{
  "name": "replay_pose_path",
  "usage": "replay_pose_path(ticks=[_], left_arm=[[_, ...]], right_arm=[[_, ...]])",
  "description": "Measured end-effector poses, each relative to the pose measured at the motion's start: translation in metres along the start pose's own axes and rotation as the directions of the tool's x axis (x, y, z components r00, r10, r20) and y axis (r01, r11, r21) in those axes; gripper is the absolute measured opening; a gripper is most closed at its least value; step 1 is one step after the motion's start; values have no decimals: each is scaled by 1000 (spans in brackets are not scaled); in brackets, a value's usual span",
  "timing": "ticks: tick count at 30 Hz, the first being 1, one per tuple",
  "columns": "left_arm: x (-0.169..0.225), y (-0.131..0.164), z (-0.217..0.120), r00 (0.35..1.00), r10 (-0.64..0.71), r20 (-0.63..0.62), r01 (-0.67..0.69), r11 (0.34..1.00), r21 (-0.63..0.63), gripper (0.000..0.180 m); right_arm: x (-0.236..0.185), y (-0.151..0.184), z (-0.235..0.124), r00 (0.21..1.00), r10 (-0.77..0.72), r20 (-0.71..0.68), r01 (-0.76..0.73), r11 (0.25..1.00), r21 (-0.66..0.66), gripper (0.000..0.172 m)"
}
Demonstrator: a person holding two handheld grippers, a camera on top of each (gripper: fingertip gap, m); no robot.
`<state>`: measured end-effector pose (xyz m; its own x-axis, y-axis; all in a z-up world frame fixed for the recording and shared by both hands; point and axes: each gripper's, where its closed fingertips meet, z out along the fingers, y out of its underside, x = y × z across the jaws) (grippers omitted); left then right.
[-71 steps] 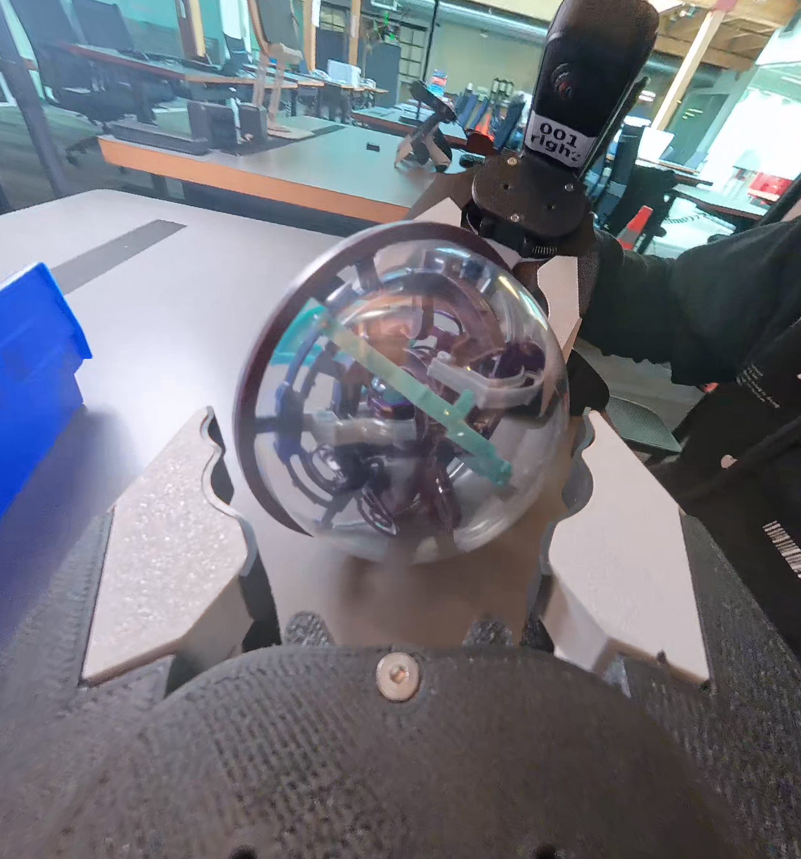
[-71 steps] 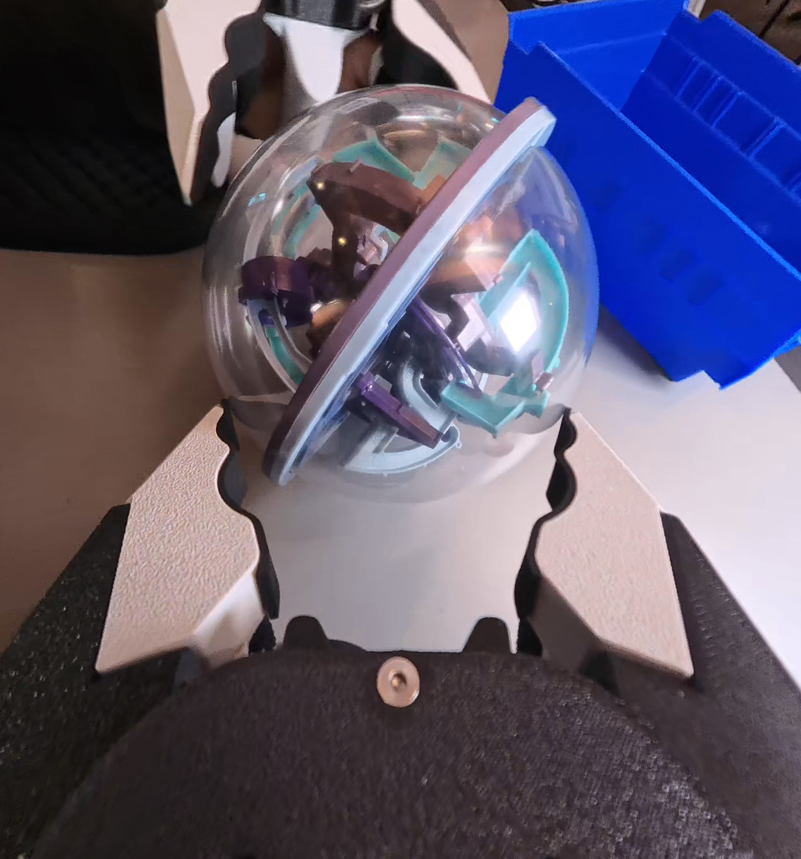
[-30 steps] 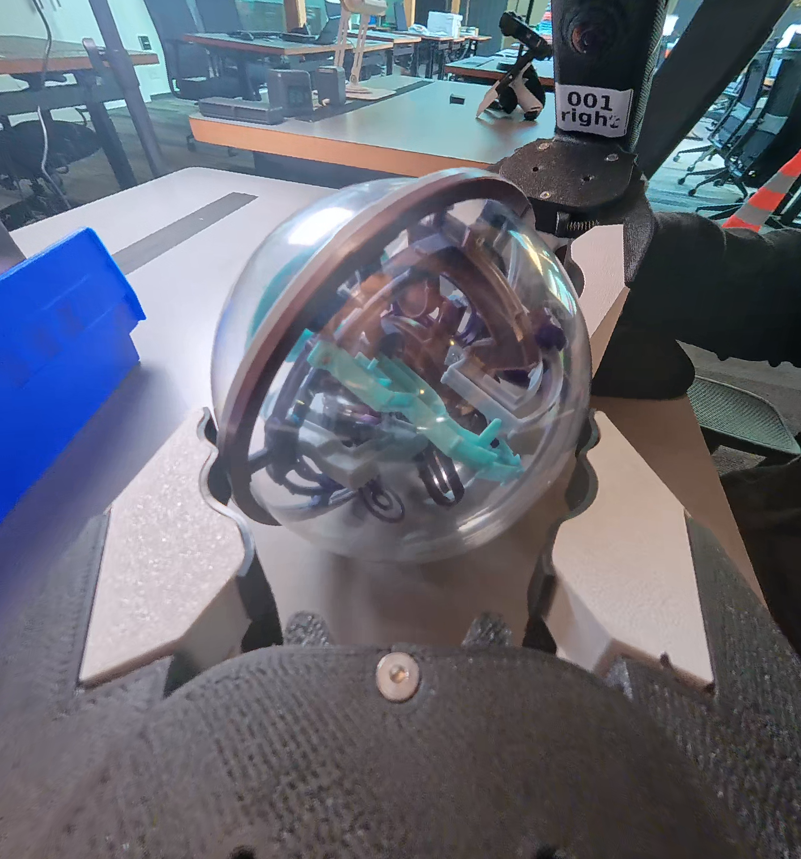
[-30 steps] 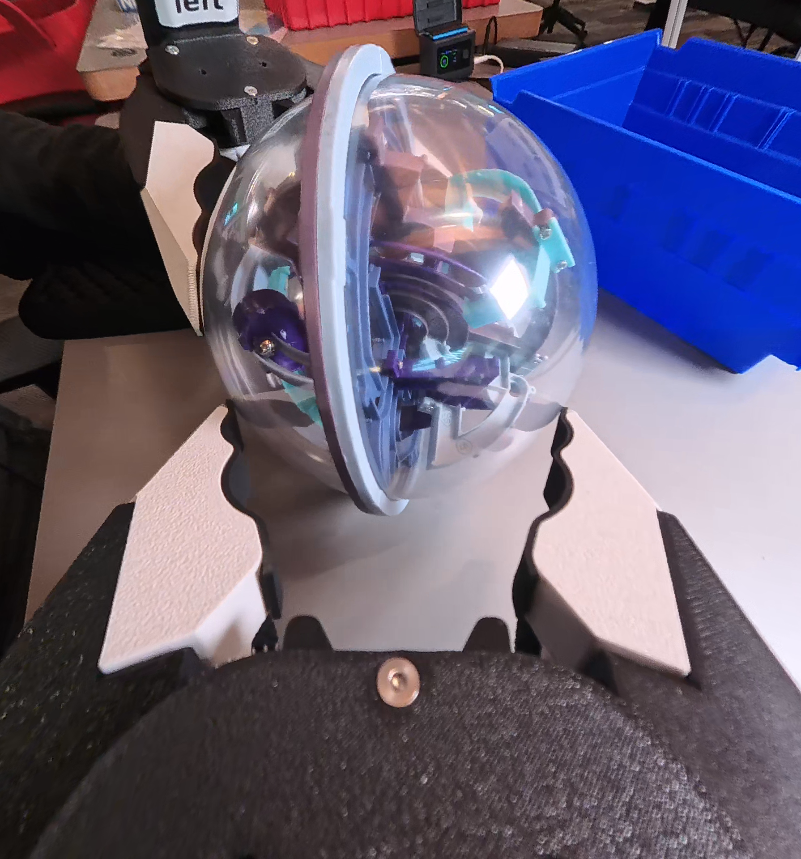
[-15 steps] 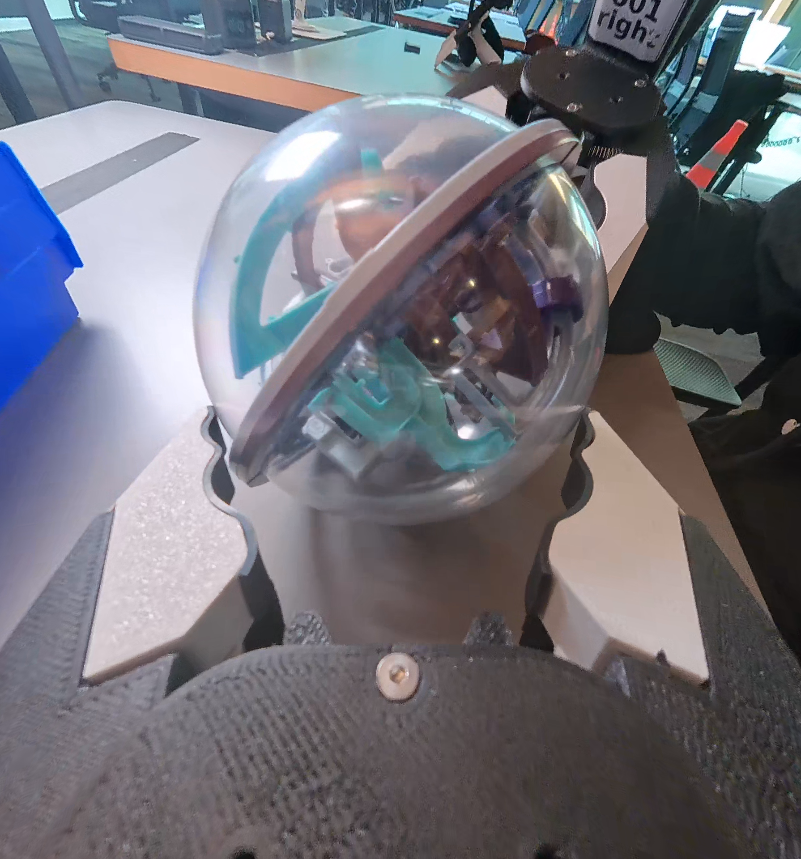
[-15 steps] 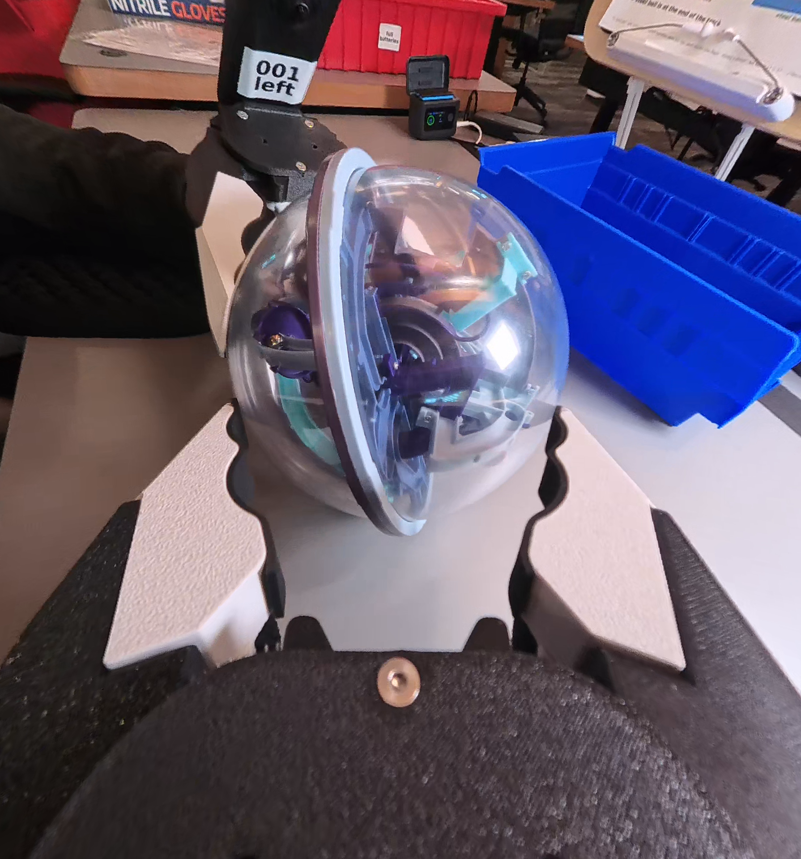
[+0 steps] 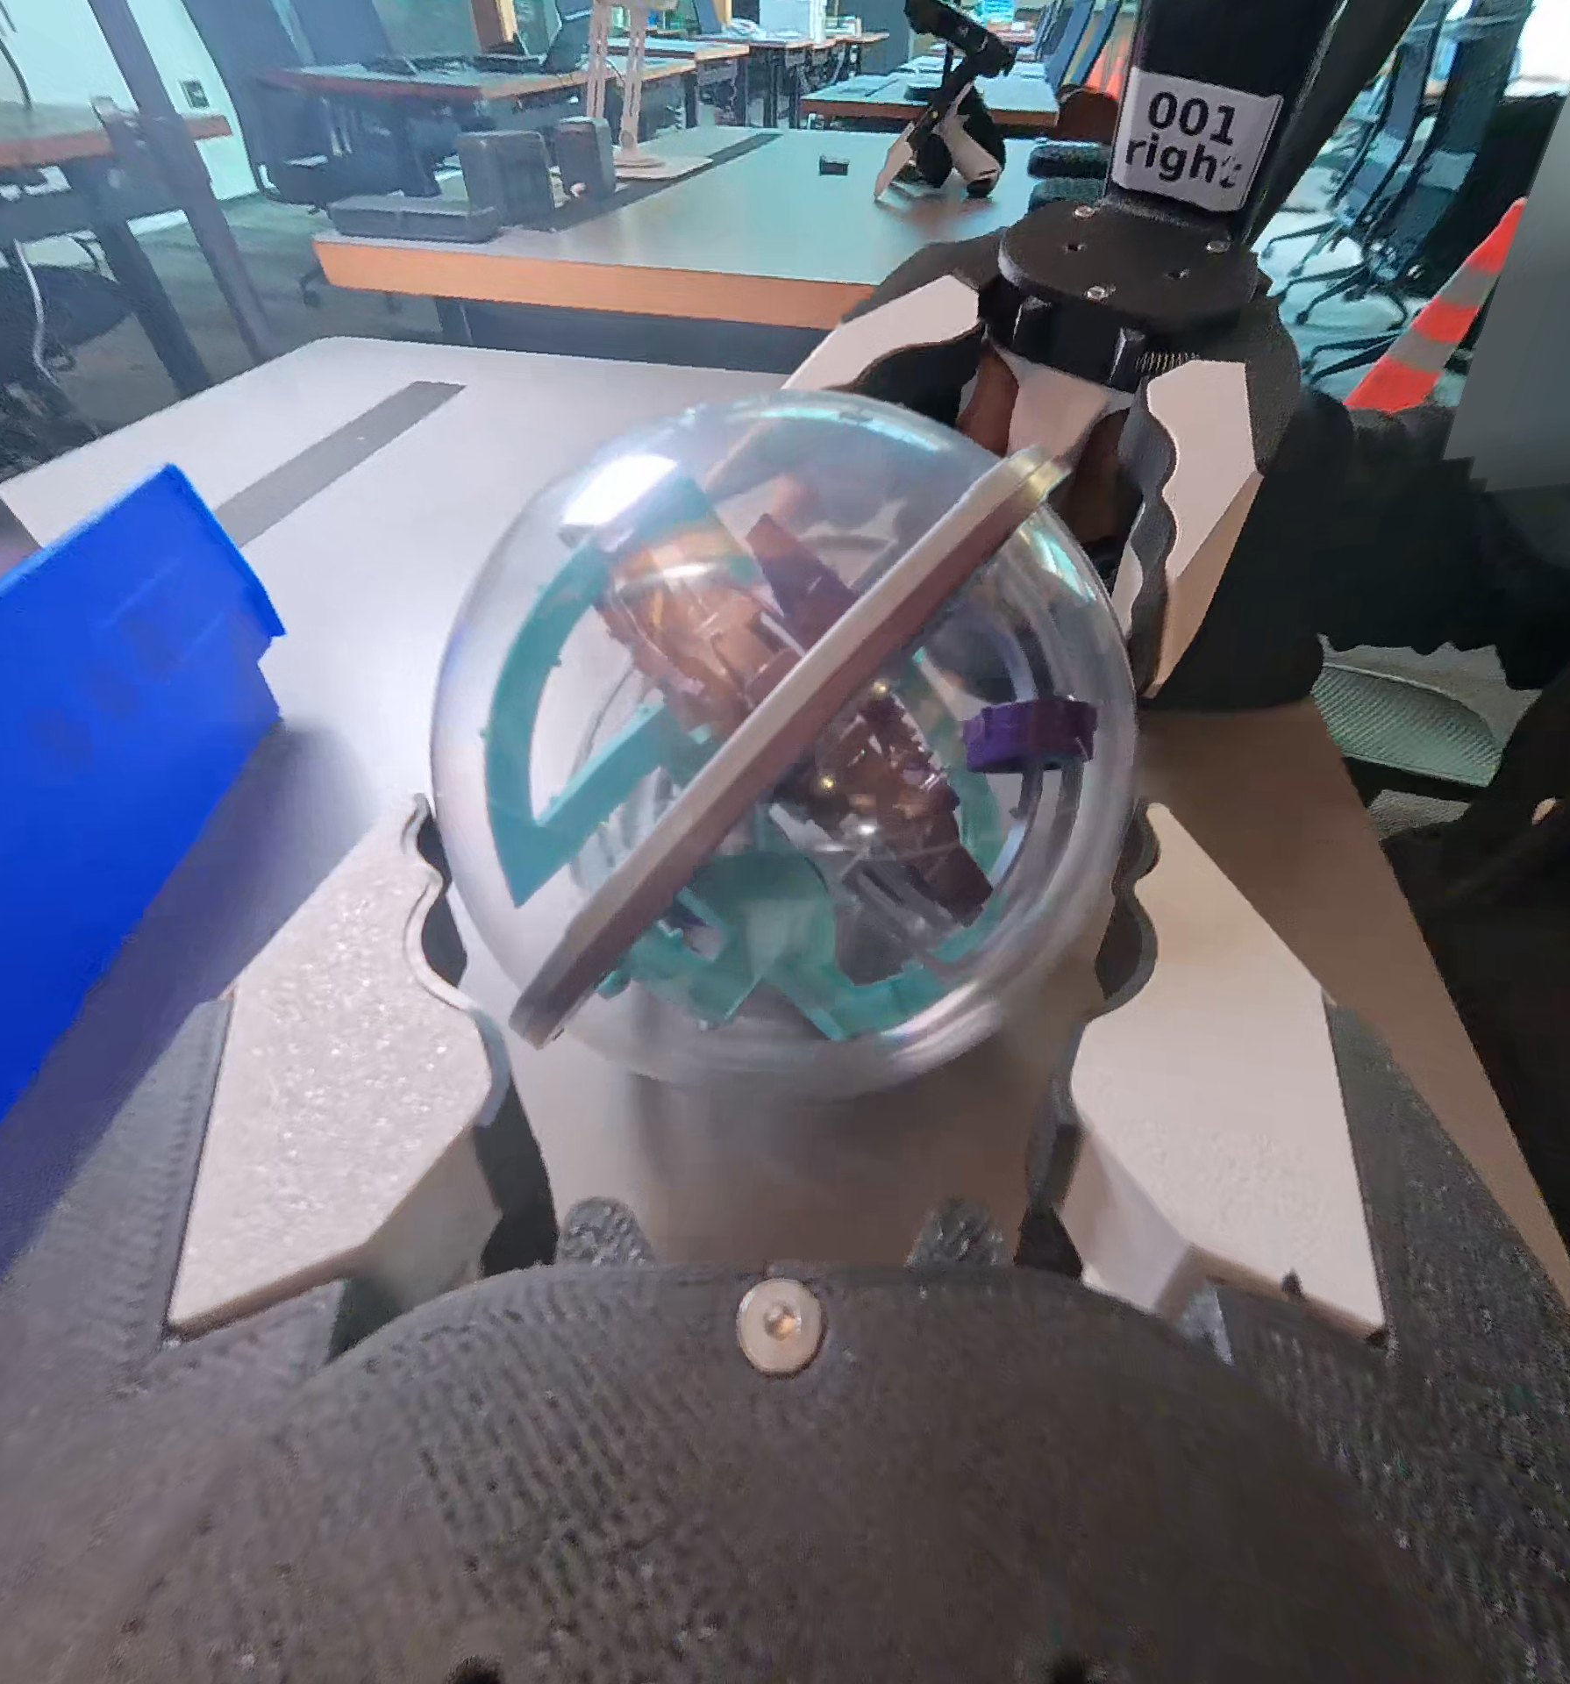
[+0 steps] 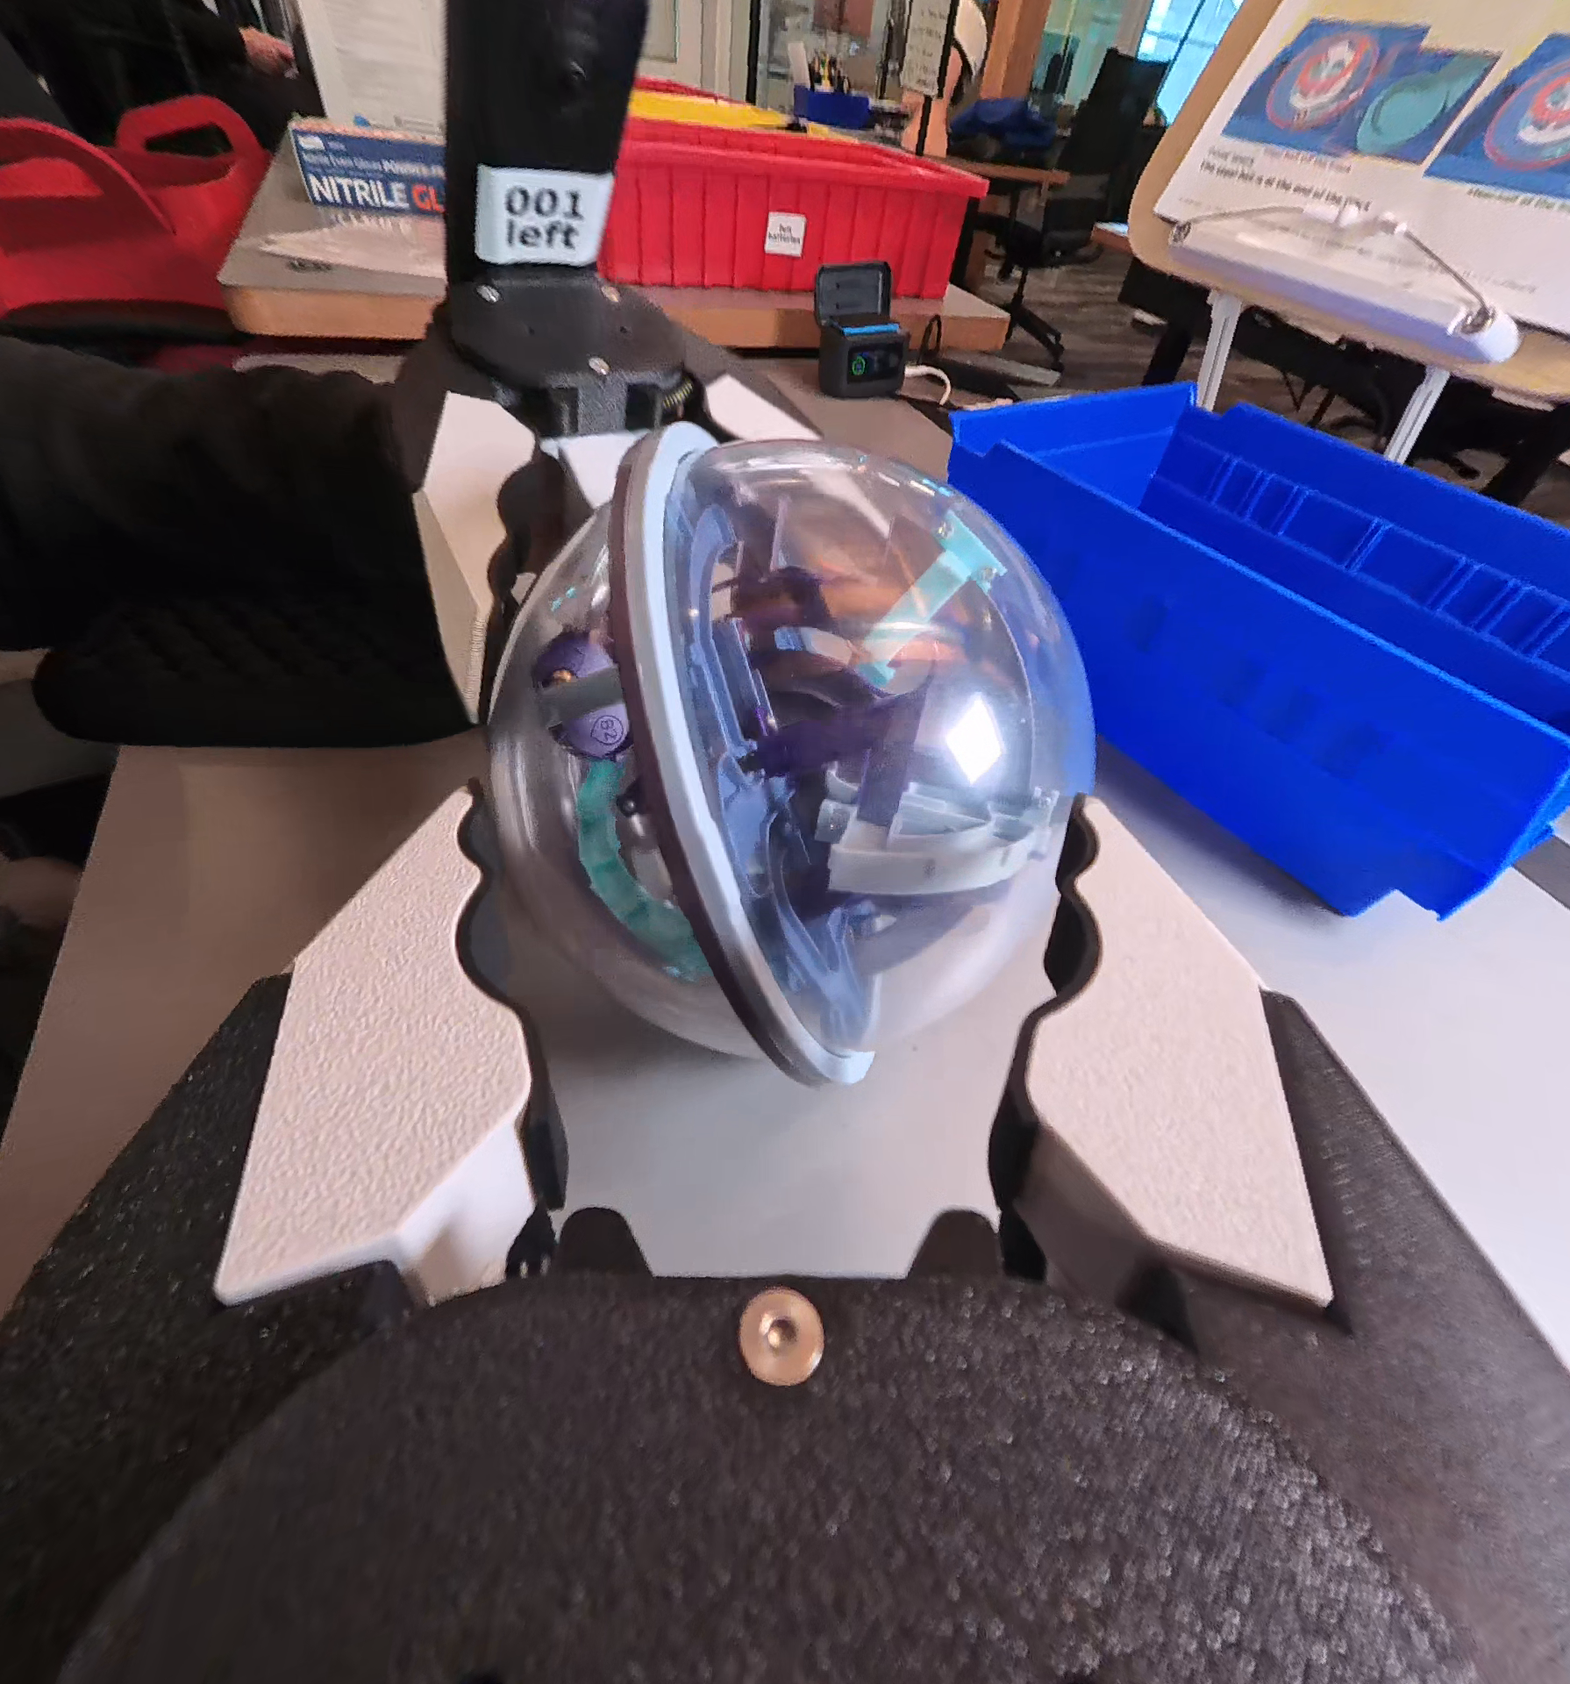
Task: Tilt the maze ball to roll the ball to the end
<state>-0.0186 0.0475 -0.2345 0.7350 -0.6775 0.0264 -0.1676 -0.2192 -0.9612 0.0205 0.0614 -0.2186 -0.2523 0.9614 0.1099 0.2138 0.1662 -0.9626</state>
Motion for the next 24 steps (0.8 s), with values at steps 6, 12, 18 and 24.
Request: replay_pose_path(ticks=[6,12,18,24], left_arm=[[3,7,1,999,12,-39,-12,1000,1,141],[5,23,5,999,12,-50,-15,998,-65,140],[8,32,10,995,-49,-82,41,994,-102,140],[10,41,14,994,-55,-92,43,991,-123,139]], right_arm=[[4,16,1,997,69,34,-67,997,-43,129],[2,13,6,999,10,34,-8,998,-60,132],[1,5,4,999,-18,35,20,997,-74,132],[0,-1,6,997,-71,21,73,990,-119,132]])
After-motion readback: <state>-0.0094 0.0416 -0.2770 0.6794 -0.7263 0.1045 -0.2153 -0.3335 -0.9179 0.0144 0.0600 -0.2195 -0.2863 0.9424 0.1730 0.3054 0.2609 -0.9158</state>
